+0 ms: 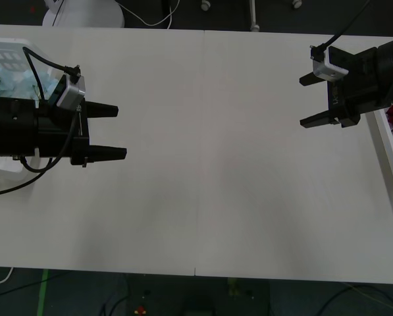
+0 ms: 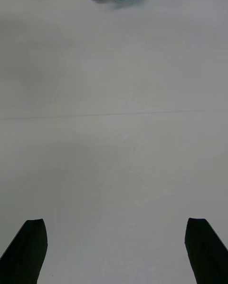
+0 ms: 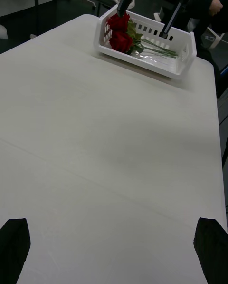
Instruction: Put the red flowers into the right box and the blue flowers into the left box
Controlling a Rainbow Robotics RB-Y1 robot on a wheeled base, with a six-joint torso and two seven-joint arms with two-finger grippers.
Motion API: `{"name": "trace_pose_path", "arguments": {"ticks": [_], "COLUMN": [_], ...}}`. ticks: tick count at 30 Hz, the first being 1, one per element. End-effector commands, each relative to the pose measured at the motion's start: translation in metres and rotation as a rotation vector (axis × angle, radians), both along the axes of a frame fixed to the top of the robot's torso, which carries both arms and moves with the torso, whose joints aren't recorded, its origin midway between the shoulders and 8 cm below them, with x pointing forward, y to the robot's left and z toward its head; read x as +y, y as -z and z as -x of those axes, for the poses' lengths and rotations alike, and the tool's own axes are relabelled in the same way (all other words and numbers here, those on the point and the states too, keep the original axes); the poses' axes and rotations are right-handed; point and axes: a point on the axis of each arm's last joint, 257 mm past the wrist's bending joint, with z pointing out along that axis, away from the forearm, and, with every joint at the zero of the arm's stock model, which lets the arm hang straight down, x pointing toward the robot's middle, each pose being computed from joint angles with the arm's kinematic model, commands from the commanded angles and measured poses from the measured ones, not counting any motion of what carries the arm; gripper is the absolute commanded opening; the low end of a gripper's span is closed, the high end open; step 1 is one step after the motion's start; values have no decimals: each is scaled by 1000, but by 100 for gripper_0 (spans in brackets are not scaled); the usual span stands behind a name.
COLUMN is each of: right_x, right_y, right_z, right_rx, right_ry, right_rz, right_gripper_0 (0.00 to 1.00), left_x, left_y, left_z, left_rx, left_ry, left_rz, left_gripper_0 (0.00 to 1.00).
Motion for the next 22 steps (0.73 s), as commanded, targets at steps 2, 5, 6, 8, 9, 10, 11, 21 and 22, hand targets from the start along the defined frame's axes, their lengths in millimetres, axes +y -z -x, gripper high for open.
{"name": "trace_pose_path", "arguments": {"ticks": [2, 5, 6, 8, 9, 10, 11, 21, 22], "right_x": [-7, -7, -7, -7, -7, -7, -7, -7, -7], "right_y": [-6, -6, -6, -6, -6, -6, -6, -6, -6], "right_z": [5, 5, 5, 5, 5, 5, 5, 5, 5], "right_rx": [-10, -10, -10, -10, -10, -10, -10, -10, -10], "right_ry": [-2, -2, -2, -2, -2, -2, -2, -2, -2], "right_rz": [24, 24, 24, 24, 24, 24, 24, 24, 24], "right_gripper_0": [84, 84, 84, 94, 98, 100, 100, 100, 100], "left_x": [-9, -9, -9, -9, -9, -9, -9, -9, -9], "left_y": [0, 0, 0, 0, 0, 0, 0, 0, 0], "left_z": [6, 6, 6, 6, 6, 6, 6, 6, 6], "left_rx": [12, 12, 12, 12, 12, 12, 12, 12, 12], "left_ry": [4, 4, 4, 4, 4, 4, 4, 4, 4], "left_rz": [20, 20, 20, 20, 20, 20, 20, 20, 20], "left_gripper_0": [100, 100, 100, 100, 100, 100, 100, 100, 100]}}
